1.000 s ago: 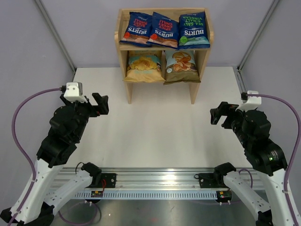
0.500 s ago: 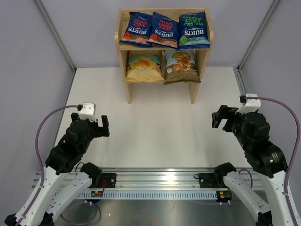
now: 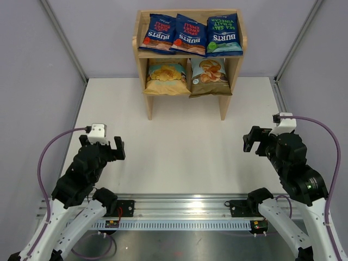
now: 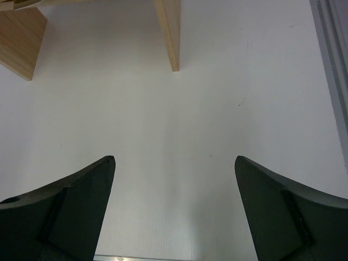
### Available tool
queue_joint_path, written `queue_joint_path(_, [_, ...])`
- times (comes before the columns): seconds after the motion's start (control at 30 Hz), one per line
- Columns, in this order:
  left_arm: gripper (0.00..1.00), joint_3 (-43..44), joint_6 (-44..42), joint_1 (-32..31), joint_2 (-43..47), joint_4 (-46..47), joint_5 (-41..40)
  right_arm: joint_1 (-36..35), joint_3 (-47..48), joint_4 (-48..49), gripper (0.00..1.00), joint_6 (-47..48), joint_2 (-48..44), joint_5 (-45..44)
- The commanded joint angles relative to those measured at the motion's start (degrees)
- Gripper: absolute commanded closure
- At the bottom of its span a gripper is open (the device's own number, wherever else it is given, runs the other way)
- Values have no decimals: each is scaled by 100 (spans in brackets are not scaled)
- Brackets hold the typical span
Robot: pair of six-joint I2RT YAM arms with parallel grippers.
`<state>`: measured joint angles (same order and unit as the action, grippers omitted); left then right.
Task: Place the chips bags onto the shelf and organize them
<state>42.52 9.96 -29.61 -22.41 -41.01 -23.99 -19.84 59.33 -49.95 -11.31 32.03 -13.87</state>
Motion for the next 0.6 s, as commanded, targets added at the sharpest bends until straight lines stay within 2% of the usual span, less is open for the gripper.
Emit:
queue_joint_path(0.0, [1, 11, 42, 25, -9, 269, -115, -20, -150, 249, 1, 6, -57, -45])
queue_joint_path(0.57, [1, -33, 24, 227, 88, 348, 52, -29, -387, 557, 1, -205, -92, -222])
